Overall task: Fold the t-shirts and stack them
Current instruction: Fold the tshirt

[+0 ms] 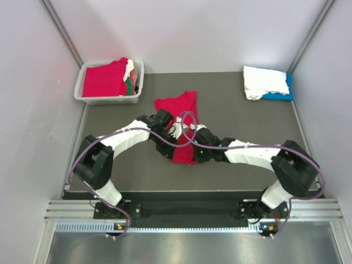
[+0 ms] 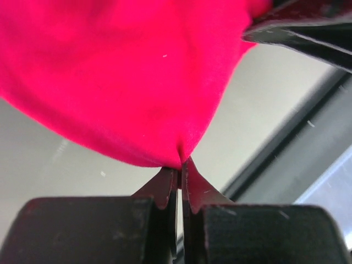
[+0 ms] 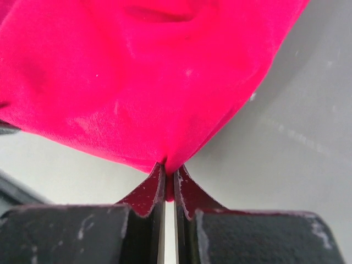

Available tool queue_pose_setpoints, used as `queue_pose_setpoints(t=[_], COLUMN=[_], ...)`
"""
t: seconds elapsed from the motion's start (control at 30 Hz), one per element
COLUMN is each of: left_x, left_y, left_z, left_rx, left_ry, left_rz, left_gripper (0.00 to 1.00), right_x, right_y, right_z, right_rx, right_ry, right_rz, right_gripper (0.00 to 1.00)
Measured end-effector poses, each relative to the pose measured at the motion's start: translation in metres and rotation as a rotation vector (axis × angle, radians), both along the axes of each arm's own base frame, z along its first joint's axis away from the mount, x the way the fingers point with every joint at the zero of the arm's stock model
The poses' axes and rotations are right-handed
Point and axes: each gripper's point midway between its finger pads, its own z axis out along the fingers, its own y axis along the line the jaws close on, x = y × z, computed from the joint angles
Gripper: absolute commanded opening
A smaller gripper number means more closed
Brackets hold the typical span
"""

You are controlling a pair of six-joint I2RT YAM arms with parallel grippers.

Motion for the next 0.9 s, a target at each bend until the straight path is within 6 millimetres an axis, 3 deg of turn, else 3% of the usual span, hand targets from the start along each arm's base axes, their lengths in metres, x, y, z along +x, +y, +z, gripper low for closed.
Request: queue_pose_setpoints(t=[0.3, 0.57, 0.7, 0.83, 0.9], left_x=[-0.036, -0.052, -0.047, -0.029, -0.01], left_y=[0.006, 0.011, 0.011, 0.011, 0.009], left_z=[0.059, 0.077, 0.079, 0.078, 0.079], left_rx=[-0.087, -0.115, -0.108, -0.098, -0.107], left_ry=[0.0, 0.014, -0.001, -0.022, -0.042], left_rz=[-0.15, -0.182, -0.174, -0.134, -0.101], left_gripper=[0.0, 0.0, 0.0, 0.0, 0.0], right_x=[-0.028, -0.046, -0.033, 0.006, 0.028], right_y=[0.0, -0.002, -0.001, 0.003, 0.003], right_z=[0.055, 0.077, 0.084, 0.081, 0.078], right_rx=[0.075, 0.098, 0.064, 0.019, 0.016], right_ry=[-0.063, -0.083, -0.112, -0.13, -0.126], right_rz=[0.062, 0.093, 0.093, 0.068, 0.047], right_gripper=[0.0, 0.01, 0.0, 0.0, 0.0])
